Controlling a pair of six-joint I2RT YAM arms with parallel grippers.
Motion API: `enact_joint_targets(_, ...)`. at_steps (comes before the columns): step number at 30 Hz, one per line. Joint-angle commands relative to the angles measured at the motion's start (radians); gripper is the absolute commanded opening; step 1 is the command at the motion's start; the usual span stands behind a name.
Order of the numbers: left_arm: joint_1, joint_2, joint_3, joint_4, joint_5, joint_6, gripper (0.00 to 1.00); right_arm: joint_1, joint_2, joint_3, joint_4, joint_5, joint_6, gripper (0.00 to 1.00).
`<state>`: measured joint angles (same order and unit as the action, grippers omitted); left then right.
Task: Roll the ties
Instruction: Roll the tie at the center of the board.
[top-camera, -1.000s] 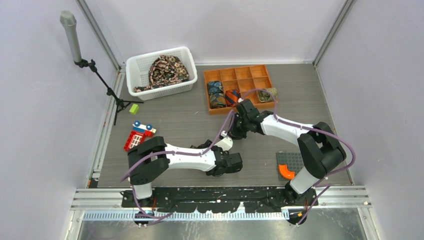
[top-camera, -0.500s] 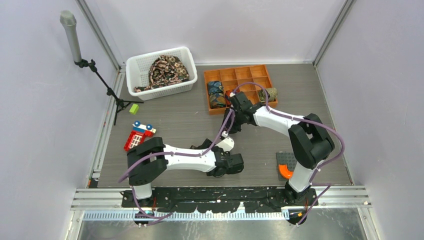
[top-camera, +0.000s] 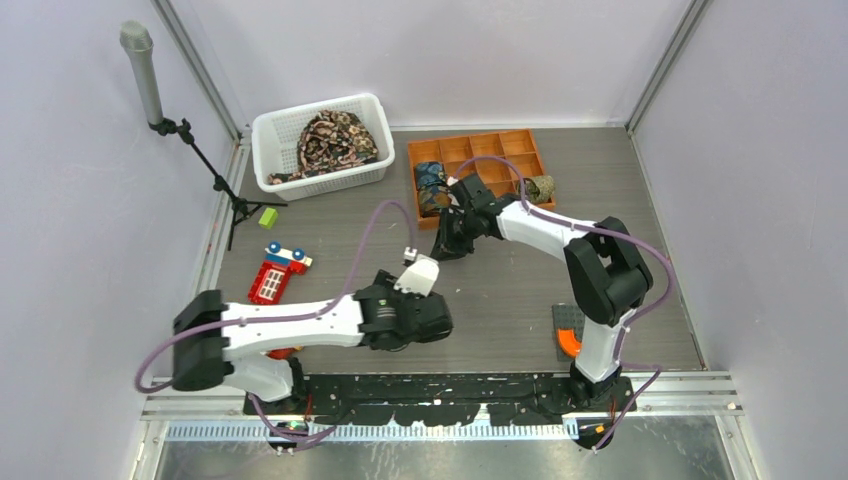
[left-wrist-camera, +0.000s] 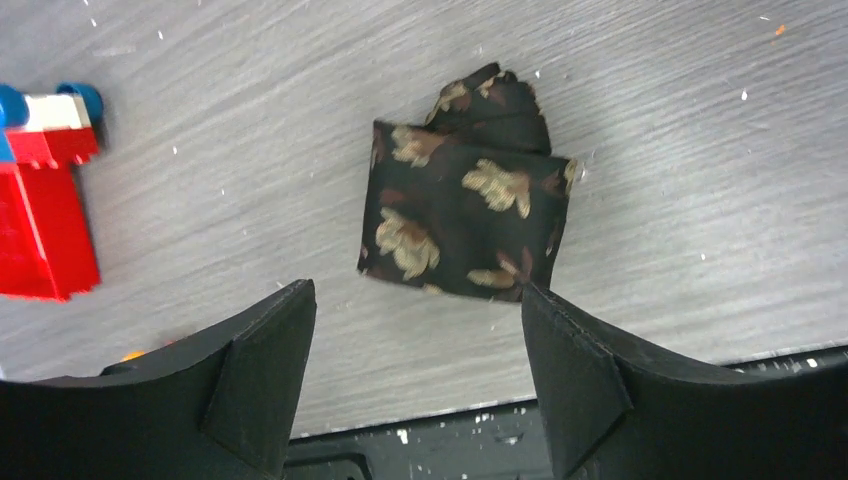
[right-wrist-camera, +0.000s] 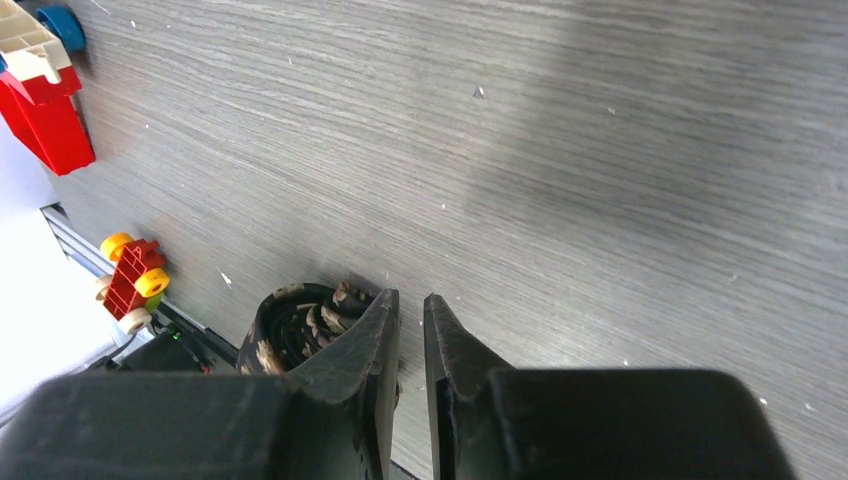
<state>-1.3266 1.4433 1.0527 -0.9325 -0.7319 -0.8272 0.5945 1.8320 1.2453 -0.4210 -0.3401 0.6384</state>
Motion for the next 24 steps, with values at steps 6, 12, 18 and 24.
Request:
enact_joint_targets(6, -0.003, -0.384, -0.273, -0.005, 0.131, -0.233, 0.59, 0.052, 0.098, 0.117, -0.054, -0.034, -0.057, 0.19)
enact_joint_targets(12, 0.005, -0.559, -0.504, 0.155, 0.18, -0.374, 0.42, 0.095, 0.145, 0.152, -0.075, -0.042, -0.06, 0.15)
enact_joint_targets(18, 0.046, -0.649, -0.678, 0.364, 0.237, -0.431, 0.37, 0.128, 0.211, 0.194, -0.126, -0.064, -0.091, 0.12)
enact_joint_targets(24, 0.076, -0.606, -0.717, 0.478, 0.263, -0.431, 0.36, 0.158, 0.24, 0.21, -0.164, -0.094, -0.117, 0.09)
